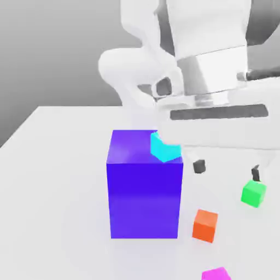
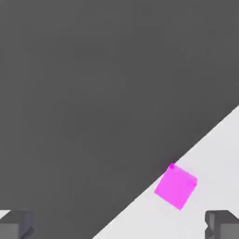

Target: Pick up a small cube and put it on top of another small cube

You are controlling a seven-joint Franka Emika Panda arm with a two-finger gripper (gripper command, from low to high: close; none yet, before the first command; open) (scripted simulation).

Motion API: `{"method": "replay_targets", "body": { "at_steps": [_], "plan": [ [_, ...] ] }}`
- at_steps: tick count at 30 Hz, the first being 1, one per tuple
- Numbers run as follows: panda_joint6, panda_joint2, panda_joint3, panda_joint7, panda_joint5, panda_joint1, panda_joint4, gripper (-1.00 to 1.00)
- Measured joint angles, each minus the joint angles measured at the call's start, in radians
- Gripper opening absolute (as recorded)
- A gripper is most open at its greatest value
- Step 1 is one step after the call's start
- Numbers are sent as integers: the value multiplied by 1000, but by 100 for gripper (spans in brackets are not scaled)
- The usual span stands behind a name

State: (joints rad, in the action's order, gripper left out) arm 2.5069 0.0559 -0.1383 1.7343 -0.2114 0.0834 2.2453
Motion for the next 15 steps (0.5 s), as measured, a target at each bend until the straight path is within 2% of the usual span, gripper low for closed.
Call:
{"method": "replay_targets", "body": {
  "at_steps": [5,10,14,15],
  "plan": [
    [59,166,39,294,95,71,-6,0],
    [116,322,124,582,193,183,-15,0],
    [219,467,141,627,208,203,-43,0],
    [236,489,141,628,208,203,-48,-100]
  ]
}}
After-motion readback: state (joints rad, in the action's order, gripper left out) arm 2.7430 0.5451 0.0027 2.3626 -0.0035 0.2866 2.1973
